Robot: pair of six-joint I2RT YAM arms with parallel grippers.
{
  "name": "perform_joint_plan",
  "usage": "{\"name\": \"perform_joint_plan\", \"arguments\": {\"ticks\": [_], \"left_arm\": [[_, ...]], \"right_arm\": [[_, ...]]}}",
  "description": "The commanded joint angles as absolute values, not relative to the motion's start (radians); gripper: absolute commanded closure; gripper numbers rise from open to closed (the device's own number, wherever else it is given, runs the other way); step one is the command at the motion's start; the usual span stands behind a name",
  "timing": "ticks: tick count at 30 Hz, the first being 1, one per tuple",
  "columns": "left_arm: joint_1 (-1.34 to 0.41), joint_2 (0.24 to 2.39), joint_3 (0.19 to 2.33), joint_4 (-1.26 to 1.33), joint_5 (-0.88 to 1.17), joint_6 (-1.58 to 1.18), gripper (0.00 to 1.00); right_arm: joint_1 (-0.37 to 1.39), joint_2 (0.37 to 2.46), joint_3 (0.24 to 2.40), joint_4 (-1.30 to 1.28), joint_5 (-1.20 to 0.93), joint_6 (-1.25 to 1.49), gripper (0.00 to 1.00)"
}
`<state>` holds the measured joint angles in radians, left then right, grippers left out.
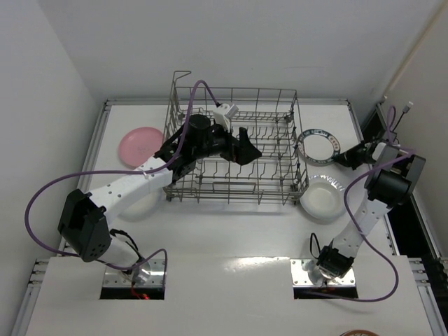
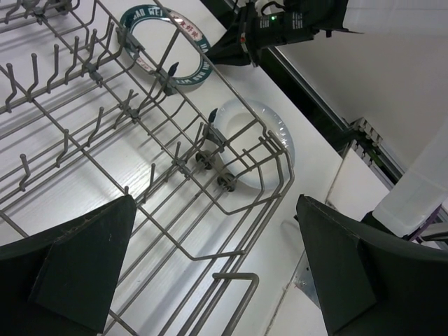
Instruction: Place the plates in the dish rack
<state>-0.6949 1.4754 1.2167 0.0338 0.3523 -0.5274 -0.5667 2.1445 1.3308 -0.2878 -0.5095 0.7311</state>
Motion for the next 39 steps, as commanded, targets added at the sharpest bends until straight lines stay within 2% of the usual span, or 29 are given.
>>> {"name": "perform_joint_plan", "arguments": {"ticks": [1,9,17,25,34,39], "left_arm": [[-0.696,1.473,1.264,0.043,0.333,-0.497,0.0],[-0.696,1.473,1.264,0.043,0.311,-0.497,0.0],[-0.696,1.454,1.264,0.032,0.281,-0.497,0.0],[-0.696,1.454,1.264,0.023,0.272,-0.497,0.0],[-0.696,1.454,1.264,0.023,0.272,-0.506,0.0],[-0.696,1.454,1.264,0.023,0.281,-0.515,0.0]], "right_arm": [[-0.561,2.103,1.273,-0.262,-0.443,0.715,1.0],[-0.58,1.804,1.12,-0.183,-0.338,0.738,1.0],[-0.58,1.361,0.976,-0.172,-0.155,0.769,1.0],[-0.528,1.039,0.939,-0.229,-0.064,0.695,1.0],[-0.348,0.934,0.994,-0.252,-0.118,0.505,1.0],[-0.158,0.953,1.014,-0.311,-0.046,0.385,1.0]]}}
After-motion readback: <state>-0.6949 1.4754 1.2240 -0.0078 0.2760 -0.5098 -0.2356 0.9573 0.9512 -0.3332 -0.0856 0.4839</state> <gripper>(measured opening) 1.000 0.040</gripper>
